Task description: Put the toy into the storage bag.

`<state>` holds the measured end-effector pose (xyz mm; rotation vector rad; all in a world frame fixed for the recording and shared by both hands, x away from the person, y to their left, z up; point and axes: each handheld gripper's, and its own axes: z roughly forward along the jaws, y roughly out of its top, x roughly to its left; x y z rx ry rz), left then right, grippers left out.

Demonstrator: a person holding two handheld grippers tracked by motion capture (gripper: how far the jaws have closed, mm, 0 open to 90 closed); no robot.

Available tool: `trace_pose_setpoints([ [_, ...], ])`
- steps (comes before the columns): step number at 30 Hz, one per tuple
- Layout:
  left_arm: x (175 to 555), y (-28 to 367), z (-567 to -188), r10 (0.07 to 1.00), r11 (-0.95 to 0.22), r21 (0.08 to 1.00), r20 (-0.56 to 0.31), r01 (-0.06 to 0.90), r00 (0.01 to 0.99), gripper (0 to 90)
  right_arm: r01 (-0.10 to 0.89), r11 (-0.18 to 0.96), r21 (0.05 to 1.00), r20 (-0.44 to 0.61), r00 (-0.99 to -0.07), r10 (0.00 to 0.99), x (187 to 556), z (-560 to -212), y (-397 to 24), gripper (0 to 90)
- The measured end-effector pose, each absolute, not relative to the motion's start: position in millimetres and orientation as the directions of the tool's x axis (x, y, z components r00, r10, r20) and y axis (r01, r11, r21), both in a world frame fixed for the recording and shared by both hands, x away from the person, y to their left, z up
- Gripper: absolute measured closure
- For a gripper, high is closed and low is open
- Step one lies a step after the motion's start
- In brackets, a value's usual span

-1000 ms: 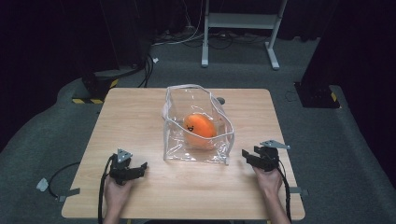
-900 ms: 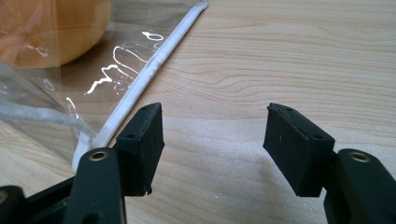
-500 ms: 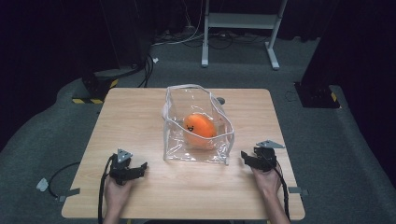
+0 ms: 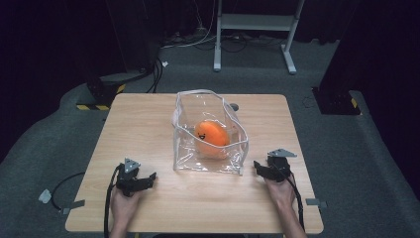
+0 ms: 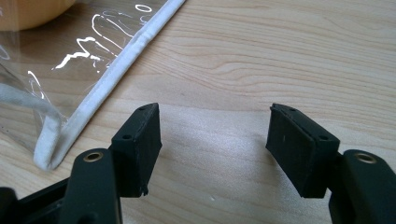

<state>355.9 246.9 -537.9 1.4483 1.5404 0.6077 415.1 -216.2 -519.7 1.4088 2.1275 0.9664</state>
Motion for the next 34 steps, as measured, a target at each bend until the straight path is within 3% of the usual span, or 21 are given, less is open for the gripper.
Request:
trace_pose_setpoints([
  [34,355.6,247.3,-537.9,0.956,0.186,0.839,-0.275,0.511,0.102,18.3,0.62,0.296,0.726,-0.017,-0.414,0.91,414.8,-523.3,-210.9,31.8],
])
